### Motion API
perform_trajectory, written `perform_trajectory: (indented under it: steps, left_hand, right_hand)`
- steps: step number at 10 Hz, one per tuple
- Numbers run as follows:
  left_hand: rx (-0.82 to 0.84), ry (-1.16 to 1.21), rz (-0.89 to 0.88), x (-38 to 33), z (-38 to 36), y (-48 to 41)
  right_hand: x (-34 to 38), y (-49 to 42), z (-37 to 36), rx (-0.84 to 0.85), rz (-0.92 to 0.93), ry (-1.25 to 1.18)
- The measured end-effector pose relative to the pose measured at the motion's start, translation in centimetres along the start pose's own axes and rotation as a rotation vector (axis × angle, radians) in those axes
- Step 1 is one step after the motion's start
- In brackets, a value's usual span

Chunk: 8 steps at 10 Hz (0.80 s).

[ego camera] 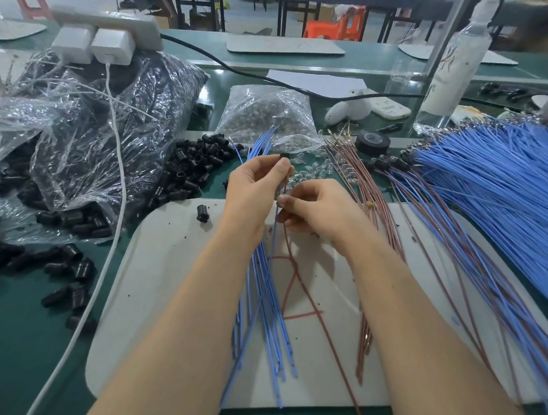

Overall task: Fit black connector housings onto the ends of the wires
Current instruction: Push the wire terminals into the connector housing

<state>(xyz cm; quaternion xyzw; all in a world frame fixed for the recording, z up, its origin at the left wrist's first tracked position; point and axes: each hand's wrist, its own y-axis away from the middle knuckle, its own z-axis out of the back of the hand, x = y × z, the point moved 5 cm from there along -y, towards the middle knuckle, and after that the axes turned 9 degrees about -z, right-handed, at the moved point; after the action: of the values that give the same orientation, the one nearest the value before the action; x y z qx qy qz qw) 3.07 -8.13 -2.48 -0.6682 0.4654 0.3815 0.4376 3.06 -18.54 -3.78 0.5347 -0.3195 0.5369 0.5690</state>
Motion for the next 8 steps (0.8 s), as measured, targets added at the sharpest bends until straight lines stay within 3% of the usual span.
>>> perform_trajectory:
  steps: [1,2,3,4,5,6,7,8]
  left_hand:
    - [-0.023,0.028,0.026,0.6,0.4,-0.4]
    - [-0.08,0.051,0.013,1.1,1.1,-1.2]
    - [-0.224,0.052,0.042,1.5,2.8,-1.8]
    - [-0.244,-0.028,0.023,1.5,3.4,-1.9]
    - [-0.215,-0.099,0.003,1.5,3.1,-1.9]
    - [-0.189,-0.162,-0.004,1.4,2.7,-1.7]
    - [-0.142,-0.26,-0.042,1.3,2.1,-1.5]
    - [-0.107,-0.441,-0.15,0.7,1.7,-1.2]
  right_hand:
    - [0.3,0.3,-0.2,0.016,-0.003,0.028]
    - [0.6,1.0,-0.8,0.087,-0.003,0.28]
    - [0.8,2.7,-2.9,0.393,0.005,0.496]
    - [1.1,4.3,-4.1,0.624,-0.051,0.481]
    - [1.2,4.6,-3.7,0.634,-0.089,0.528]
    - [2.3,2.3,-0.2,0.188,-0.039,0.504]
    - [2.8,-0.2,4.7,-0.409,-0.001,0.543]
    - [2.5,-2.0,5.7,-0.649,0.006,0.641]
